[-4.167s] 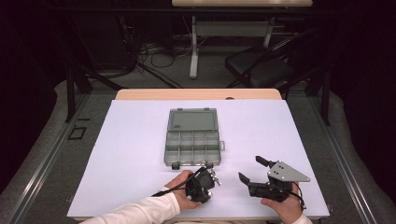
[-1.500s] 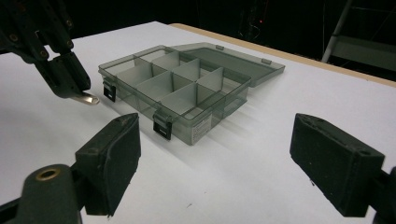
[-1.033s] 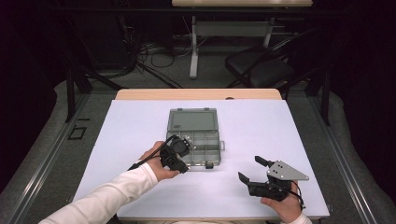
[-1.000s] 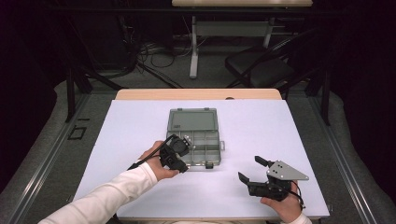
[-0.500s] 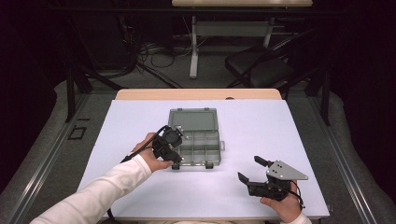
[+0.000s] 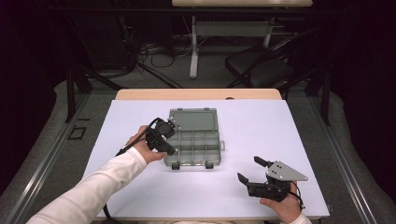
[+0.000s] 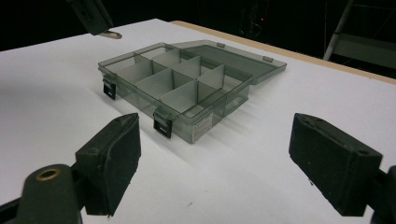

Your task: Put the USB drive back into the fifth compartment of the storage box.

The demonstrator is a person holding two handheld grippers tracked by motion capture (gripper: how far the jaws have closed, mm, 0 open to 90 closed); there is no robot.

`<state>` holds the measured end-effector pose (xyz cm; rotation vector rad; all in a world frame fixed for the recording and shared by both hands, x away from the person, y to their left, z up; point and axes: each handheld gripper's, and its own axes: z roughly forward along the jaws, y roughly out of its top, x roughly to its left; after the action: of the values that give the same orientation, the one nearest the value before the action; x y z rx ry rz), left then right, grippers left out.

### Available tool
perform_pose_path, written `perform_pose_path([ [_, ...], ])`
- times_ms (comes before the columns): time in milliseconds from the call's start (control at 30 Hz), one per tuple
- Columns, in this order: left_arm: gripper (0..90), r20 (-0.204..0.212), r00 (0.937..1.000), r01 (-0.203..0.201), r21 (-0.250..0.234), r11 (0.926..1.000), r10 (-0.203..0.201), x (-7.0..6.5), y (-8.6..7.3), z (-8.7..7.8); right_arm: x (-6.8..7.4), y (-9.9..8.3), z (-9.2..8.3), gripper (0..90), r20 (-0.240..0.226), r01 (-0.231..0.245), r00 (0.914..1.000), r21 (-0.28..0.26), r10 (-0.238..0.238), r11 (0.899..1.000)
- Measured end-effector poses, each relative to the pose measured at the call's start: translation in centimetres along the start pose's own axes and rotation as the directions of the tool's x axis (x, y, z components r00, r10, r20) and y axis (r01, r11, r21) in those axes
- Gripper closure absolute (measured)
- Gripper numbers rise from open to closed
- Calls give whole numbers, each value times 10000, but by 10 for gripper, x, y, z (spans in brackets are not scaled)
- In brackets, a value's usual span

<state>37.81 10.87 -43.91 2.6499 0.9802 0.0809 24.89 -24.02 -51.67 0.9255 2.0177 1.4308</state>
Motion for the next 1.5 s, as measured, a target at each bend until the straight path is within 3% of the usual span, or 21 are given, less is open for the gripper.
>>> perform_pose_path([
  [433, 793, -148, 9993, 357, 134, 9993, -355, 12, 1, 9, 0, 1, -2, 165, 25, 72, 10000, -43, -72, 10000],
  [1500, 792, -106, 9996, 265, 327, 9991, -262, 19, 3, 33, 1, 0, -2, 167, -7, 55, 10000, -8, -55, 10000],
])
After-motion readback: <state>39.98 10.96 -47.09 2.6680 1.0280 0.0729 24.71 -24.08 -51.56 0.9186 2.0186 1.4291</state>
